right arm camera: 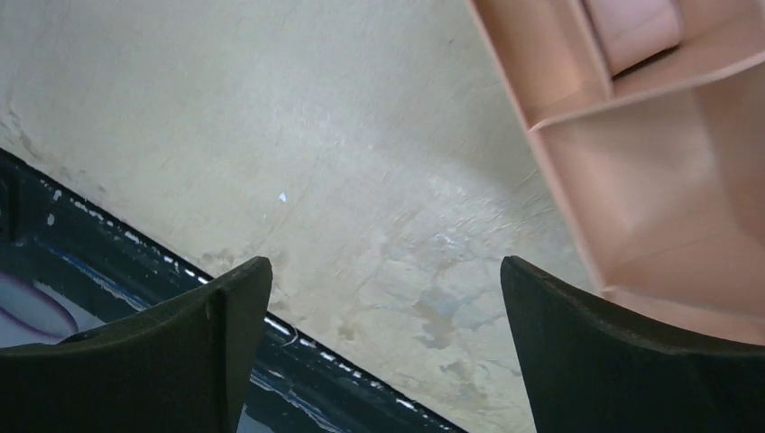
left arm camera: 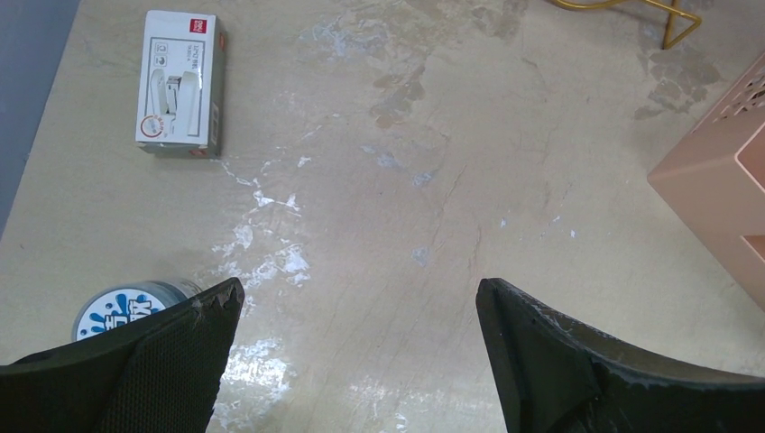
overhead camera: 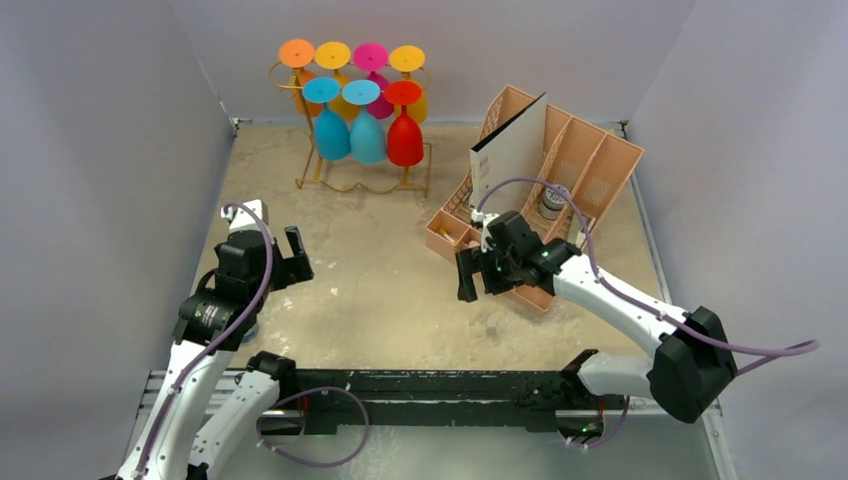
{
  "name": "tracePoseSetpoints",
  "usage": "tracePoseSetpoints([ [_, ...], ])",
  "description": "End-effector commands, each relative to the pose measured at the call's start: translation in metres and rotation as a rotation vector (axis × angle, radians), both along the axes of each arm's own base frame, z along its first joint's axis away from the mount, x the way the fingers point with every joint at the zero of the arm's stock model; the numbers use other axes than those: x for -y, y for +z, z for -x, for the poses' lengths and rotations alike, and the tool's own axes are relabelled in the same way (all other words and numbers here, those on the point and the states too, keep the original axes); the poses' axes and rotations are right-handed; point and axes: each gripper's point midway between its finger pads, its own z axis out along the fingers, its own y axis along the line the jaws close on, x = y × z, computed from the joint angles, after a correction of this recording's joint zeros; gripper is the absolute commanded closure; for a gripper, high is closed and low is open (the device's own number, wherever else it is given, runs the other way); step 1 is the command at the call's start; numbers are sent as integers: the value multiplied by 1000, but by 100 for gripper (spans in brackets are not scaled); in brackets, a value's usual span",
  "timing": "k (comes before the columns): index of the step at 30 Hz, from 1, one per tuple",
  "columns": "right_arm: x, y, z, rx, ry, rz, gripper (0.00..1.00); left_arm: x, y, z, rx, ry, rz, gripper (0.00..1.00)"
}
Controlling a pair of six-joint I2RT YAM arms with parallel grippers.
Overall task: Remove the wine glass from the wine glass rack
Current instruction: Move the distractor to the center of the board.
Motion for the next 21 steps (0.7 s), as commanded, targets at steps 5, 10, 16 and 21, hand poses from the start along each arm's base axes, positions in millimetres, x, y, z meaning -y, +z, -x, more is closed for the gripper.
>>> tracePoseSetpoints([
  [5, 7, -54, 43, -176, -109, -24, 1, 2, 0, -6, 2, -3, 7, 0],
  [10, 43, -79, 25, -109, -270, 151, 1, 2, -1, -6, -2, -2, 7, 0],
  [16, 70, -83, -39, -55, -464, 195, 1, 2, -2, -6, -5, -2, 6, 0],
  [21, 84, -86, -90, -103, -581, 82, 1, 1, -2, -5, -6, -2, 7, 0],
])
